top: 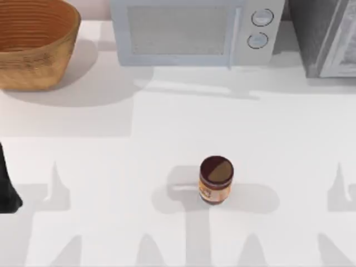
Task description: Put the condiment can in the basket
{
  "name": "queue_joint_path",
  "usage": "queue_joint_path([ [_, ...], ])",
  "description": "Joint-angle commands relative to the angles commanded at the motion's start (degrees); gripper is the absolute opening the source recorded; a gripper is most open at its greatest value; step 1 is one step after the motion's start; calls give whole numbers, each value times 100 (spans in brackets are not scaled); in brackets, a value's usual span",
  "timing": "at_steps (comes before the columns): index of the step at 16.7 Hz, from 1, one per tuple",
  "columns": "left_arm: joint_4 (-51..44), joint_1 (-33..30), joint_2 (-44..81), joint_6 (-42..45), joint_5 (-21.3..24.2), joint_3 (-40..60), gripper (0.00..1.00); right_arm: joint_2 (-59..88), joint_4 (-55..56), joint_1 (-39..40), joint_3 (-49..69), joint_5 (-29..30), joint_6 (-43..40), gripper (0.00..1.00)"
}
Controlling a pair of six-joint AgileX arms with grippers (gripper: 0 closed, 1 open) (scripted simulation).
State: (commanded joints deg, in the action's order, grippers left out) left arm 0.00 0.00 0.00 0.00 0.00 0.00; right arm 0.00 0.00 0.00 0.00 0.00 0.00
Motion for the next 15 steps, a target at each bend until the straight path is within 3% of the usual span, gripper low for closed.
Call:
queue_joint_path([
  [6,234,-62,405,35,169,76,100,0,0,0,0,0,0,100],
  [15,1831,-493,2725,259,1254,704,100,0,0,0,0,0,0,100],
])
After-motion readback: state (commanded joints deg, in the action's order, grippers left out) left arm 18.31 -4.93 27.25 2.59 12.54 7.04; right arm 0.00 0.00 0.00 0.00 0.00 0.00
